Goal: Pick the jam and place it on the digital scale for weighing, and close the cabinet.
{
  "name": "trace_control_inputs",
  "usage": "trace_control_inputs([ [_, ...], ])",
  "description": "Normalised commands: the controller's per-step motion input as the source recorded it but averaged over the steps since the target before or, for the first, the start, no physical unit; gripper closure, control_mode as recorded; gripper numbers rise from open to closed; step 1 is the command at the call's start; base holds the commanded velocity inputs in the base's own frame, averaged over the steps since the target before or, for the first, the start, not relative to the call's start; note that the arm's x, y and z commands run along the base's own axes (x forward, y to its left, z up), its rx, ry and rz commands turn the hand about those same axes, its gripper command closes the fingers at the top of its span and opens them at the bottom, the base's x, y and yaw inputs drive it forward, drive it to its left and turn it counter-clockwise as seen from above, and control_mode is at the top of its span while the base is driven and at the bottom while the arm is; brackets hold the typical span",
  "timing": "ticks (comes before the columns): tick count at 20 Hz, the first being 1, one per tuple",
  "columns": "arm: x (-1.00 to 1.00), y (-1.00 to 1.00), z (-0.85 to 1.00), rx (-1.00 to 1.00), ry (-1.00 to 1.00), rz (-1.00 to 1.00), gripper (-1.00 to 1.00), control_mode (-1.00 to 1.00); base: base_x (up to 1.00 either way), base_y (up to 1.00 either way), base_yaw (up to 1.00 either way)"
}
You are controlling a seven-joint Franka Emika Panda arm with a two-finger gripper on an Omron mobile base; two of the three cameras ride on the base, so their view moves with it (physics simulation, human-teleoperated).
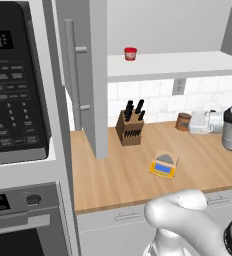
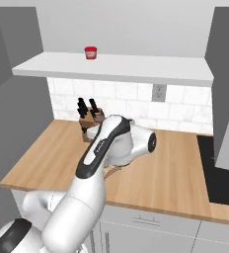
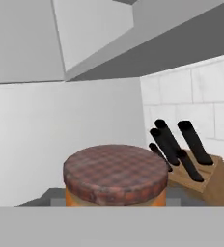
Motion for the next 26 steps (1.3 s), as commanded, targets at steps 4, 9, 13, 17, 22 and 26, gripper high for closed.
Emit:
trace_control_inputs([
  [4, 0.03, 0.00, -0.56, 0.08, -0.25, 0.24, 1.00, -1.00, 0.00, 0.00, 0.00],
  [9, 0.17, -0.01, -0.38, 0.04, -0.05, 0.24, 1.00, -1.00, 0.00, 0.00, 0.00],
  [13, 0.06, -0.08, -0.24, 0.00, 0.06, 0.09, 1.00, -1.00, 0.00, 0.00, 0.00],
  [17, 0.00, 0.00, -0.39, -0.05, 0.02, 0.00, 1.00, -1.00, 0.00, 0.00, 0.00],
  [22, 0.08, 0.00, -0.44, -0.03, 0.00, 0.00, 1.00, -1.00, 0.00, 0.00, 0.00],
  [26, 0.15, 0.00, -0.43, 0.00, 0.00, 0.00, 1.00, -1.00, 0.00, 0.00, 0.00],
])
